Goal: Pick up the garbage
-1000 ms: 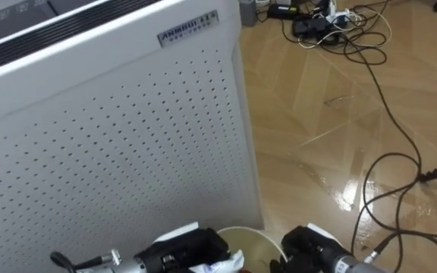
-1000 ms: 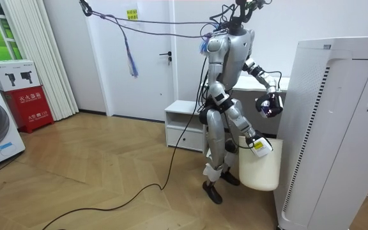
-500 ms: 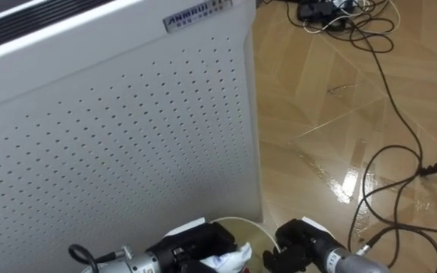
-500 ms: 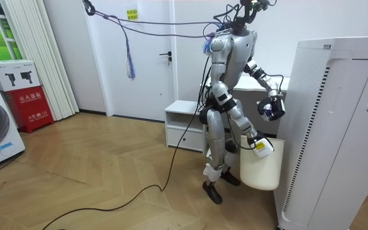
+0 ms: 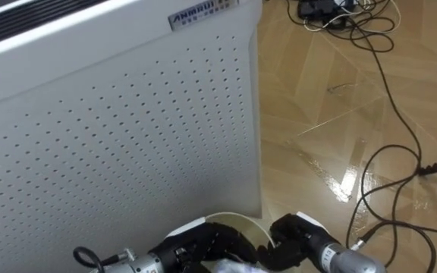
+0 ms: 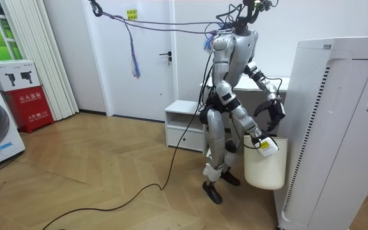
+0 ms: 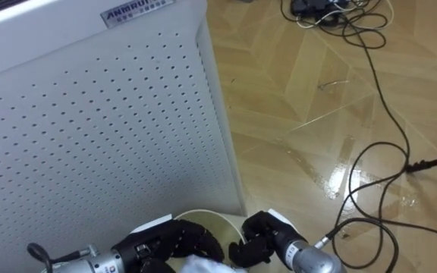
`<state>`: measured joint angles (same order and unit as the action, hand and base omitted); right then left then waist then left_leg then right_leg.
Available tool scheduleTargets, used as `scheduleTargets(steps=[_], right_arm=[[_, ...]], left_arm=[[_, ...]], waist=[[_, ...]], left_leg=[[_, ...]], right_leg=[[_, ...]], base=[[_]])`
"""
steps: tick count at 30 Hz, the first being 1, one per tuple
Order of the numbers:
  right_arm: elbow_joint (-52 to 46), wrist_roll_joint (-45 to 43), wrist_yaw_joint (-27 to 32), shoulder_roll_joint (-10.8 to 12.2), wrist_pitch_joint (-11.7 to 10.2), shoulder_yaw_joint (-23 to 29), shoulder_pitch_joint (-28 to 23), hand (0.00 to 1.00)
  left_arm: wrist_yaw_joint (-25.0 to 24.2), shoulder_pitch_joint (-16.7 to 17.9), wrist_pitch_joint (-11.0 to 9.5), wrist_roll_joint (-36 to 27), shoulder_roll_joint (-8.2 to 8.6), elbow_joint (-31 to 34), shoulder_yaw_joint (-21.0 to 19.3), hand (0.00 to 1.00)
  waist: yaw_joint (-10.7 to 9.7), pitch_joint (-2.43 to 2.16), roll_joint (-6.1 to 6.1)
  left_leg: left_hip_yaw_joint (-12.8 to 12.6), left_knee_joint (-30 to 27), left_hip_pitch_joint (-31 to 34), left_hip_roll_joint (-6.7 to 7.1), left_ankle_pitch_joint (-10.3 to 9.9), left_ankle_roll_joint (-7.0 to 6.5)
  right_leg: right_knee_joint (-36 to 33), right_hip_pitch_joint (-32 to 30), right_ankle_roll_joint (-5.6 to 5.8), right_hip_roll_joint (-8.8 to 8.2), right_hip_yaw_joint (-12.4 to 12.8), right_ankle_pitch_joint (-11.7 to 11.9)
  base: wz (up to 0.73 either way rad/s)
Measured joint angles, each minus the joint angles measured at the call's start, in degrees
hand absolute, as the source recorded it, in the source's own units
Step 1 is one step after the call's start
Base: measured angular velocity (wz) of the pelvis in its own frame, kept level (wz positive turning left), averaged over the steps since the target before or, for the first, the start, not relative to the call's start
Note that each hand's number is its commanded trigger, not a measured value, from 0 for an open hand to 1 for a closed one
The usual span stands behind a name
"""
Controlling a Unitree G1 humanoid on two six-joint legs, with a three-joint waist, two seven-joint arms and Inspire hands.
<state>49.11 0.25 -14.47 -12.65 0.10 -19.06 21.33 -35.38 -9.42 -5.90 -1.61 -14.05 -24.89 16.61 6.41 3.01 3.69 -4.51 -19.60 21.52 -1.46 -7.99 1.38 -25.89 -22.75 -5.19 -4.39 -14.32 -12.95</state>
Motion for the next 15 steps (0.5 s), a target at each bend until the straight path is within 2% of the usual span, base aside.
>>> scheduleTargets(steps=[15], right_arm=[[1.5,0.2,0.0,-0.2,-0.1,-0.4,-0.1,1.0]], left_arm=[[1.5,0.0,-0.5,0.0,-0.43,0.0,0.0,0.0]], waist=[[0.2,-0.06,-0.02]], left_leg=[[0.0,-0.7,-0.1,-0.02,0.0,0.0]], right_leg=[[0.1,0.6,0.03,-0.08,-0.4,0.0]], base=[[0.0]])
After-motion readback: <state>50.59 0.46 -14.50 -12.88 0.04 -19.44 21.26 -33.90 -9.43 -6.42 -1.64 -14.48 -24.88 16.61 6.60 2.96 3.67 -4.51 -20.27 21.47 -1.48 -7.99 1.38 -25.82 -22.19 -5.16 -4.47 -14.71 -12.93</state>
